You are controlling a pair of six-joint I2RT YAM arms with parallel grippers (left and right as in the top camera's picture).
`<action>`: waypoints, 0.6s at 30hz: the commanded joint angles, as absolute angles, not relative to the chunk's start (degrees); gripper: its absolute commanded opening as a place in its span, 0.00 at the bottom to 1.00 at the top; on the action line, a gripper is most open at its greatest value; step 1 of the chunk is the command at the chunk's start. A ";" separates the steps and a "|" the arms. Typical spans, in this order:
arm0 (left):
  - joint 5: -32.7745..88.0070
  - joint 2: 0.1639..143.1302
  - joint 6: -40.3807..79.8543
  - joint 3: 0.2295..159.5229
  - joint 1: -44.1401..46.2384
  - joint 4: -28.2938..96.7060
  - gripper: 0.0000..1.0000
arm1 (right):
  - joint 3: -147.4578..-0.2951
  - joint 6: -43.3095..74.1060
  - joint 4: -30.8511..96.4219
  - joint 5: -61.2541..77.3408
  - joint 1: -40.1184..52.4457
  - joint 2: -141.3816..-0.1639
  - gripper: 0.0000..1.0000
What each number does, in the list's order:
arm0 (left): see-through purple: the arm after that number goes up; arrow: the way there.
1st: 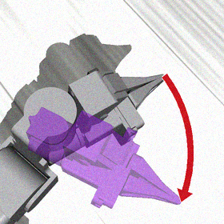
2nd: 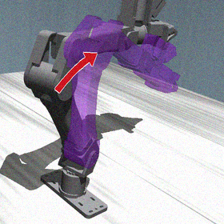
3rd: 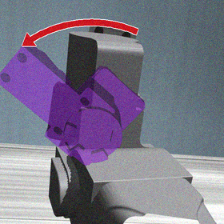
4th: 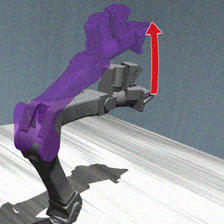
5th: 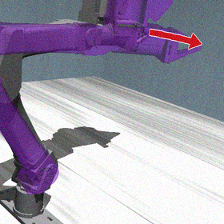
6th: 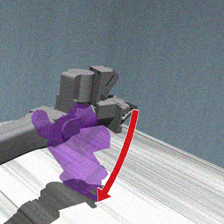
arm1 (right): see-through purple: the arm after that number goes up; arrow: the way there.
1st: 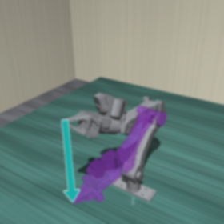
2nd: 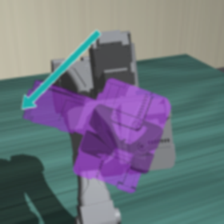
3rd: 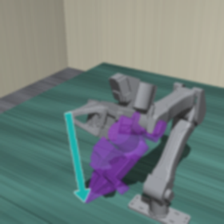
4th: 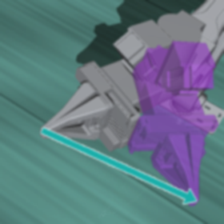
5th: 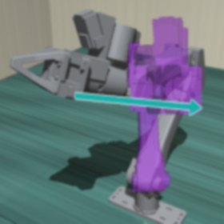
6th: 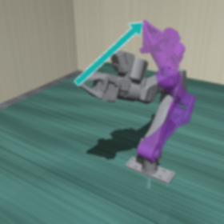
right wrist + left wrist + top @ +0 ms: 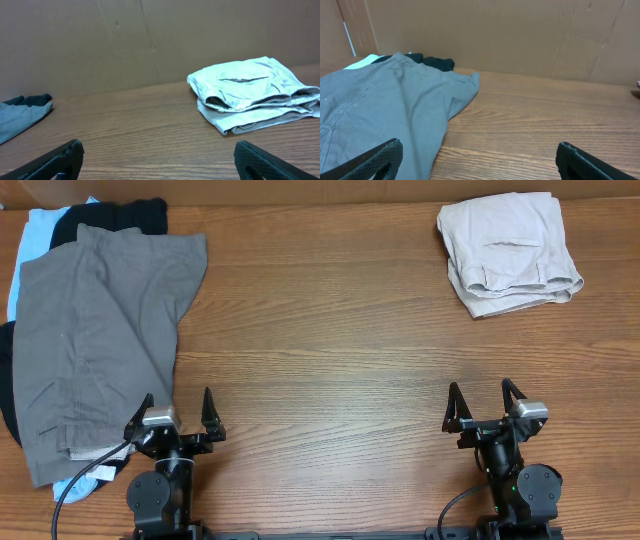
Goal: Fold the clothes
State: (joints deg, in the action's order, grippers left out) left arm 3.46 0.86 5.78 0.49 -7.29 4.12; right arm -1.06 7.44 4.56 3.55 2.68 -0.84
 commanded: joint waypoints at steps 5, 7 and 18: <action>4.27 0.25 5.10 0.30 -7.86 4.10 1.00 | -0.47 7.22 4.51 0.95 2.87 -0.16 1.00; 4.27 0.25 5.10 0.30 -7.86 4.10 1.00 | -0.47 7.22 4.51 0.93 2.87 -0.16 1.00; 4.19 0.25 5.13 0.30 -7.86 4.03 1.00 | -0.47 7.29 0.19 1.28 2.90 -0.16 1.00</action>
State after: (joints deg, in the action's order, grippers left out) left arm 3.46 0.86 5.78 0.49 -7.29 4.12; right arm -1.06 7.44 1.50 1.89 2.68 -0.84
